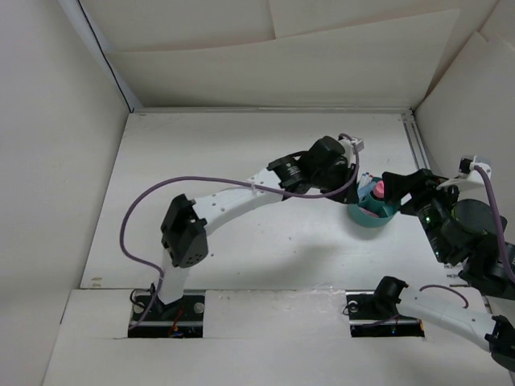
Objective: Sort the stationery into containers
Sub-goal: Place the stationery in the storage box.
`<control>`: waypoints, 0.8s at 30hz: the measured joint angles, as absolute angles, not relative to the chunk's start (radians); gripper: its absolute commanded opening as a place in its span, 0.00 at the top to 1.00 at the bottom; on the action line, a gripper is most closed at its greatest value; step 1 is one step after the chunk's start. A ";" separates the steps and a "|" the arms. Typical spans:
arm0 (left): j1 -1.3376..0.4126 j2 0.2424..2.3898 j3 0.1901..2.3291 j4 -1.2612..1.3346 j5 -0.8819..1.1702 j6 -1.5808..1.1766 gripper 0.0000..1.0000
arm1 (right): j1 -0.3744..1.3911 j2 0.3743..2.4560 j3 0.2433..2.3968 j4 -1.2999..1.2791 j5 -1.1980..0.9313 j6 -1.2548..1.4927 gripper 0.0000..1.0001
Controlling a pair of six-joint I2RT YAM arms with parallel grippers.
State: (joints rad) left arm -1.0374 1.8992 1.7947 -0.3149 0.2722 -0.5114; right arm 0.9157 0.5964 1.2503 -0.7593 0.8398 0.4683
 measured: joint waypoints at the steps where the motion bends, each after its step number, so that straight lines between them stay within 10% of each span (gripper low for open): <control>1: -1.040 1.942 1.849 -0.347 0.284 -0.500 0.91 | 0.916 0.596 1.253 -0.761 0.842 0.471 0.34; 24: -1.041 2.317 2.331 -0.738 0.303 -0.386 0.86 | 0.916 0.601 1.269 -0.778 0.855 0.476 0.34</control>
State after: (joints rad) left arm -1.0412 2.3169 2.3314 -0.7383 0.3035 -0.3859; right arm 0.9157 0.6010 1.2690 -0.7784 0.8547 0.4759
